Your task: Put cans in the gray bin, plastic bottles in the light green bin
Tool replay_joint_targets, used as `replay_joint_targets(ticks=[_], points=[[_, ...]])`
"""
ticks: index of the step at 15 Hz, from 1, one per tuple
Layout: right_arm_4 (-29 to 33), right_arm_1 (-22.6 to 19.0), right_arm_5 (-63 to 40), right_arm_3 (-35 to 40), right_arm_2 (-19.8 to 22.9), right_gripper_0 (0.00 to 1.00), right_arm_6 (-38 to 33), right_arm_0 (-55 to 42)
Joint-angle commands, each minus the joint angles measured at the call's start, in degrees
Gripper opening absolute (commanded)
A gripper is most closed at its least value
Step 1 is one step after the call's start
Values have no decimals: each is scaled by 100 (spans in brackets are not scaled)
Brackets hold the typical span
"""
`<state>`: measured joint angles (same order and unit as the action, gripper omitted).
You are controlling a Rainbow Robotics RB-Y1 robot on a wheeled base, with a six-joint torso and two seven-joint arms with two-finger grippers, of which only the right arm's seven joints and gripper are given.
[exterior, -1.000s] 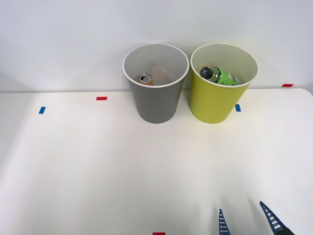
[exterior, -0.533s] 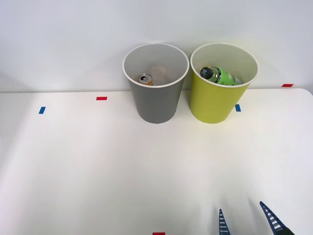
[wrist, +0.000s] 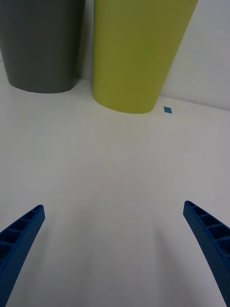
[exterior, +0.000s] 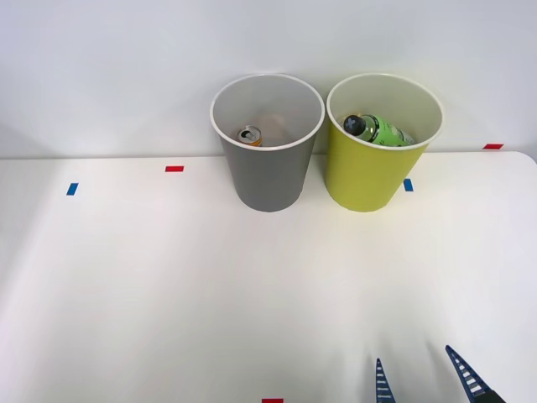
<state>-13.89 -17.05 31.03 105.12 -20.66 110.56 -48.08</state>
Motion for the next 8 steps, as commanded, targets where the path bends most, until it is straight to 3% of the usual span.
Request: replay_joint_targets(ticks=[1, 8], points=[[0, 0, 0, 0, 0, 100, 0, 0], [0, 0, 0, 0, 0, 100, 0, 0]])
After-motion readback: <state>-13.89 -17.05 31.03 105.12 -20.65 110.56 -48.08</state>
